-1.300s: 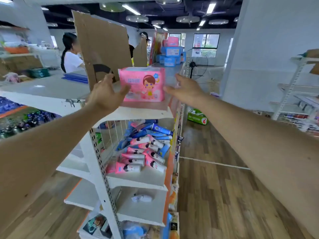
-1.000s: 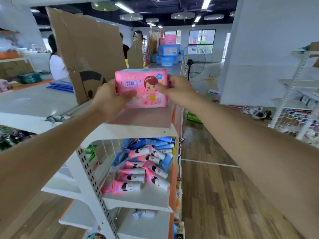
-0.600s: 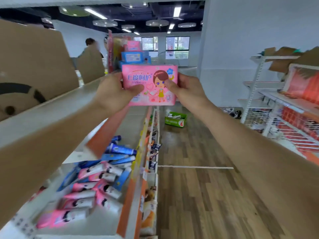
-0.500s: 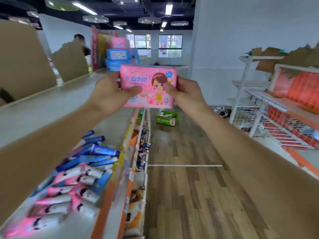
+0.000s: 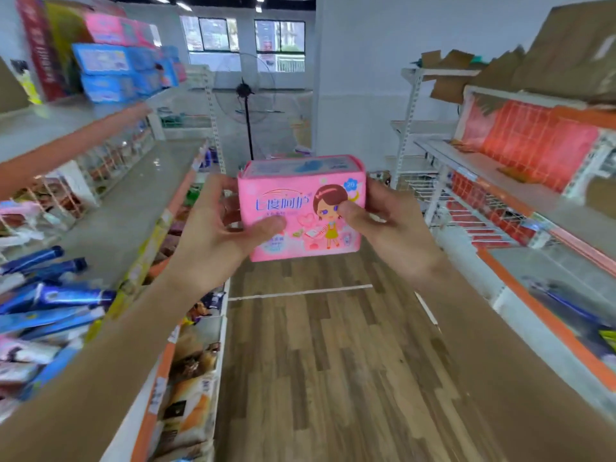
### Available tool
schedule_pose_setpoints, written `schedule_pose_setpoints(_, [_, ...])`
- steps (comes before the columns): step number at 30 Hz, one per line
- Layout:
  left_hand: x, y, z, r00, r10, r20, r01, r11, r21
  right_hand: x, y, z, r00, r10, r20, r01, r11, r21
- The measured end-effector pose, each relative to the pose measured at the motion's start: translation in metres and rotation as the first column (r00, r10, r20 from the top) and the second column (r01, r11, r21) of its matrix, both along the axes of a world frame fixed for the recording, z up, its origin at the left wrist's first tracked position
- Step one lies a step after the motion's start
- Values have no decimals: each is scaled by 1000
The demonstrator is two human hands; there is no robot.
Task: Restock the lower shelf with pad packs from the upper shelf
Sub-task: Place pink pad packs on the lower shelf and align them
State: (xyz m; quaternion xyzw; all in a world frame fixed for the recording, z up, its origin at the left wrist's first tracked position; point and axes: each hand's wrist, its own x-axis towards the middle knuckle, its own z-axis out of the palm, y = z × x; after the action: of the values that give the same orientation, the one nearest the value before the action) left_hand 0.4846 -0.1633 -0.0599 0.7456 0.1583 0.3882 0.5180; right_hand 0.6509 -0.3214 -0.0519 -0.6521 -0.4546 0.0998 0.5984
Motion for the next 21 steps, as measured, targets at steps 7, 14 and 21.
schedule_pose_setpoints(7, [22,2,-41,999,-26,-27,25,999,-29,21,-2,-45,993,0,-115,-6,999,-52])
schedule_pose_setpoints(14, [50,68,-82,993,-68,-92,55,989,-136,48,62,-83,974,-18,-226,-1,997,-82])
schedule_pose_setpoints(21, [92,173,-99,994,-55,-99,36,981,-190,87,172,-107,965,-24,-262,1,996,-88])
